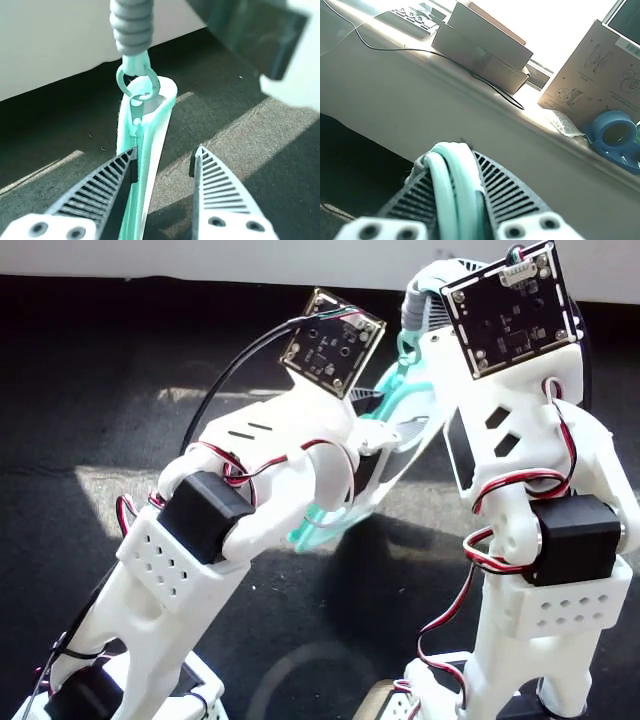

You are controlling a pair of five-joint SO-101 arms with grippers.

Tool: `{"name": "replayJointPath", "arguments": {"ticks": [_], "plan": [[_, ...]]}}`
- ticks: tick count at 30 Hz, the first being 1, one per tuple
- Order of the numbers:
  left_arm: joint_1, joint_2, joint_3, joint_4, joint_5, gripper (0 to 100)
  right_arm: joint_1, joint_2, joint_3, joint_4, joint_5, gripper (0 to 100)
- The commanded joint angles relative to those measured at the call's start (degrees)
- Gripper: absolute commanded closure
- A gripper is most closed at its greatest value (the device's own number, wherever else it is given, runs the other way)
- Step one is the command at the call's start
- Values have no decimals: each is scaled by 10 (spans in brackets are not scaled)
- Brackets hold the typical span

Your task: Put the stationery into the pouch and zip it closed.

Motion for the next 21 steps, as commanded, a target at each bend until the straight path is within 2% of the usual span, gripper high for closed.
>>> {"name": "replayJointPath", "arguments": {"ticks": [1,4,9,21], "plan": [[-44,15,22,-48,-5,806,4,-7,-33,-22,5,992],[-67,36,48,-105,-5,806,3,-9,-33,-20,4,992],[-66,82,48,-162,-5,806,3,-9,-33,-20,4,992],[-55,113,47,-189,-6,806,3,-9,-33,-20,5,992]]}}
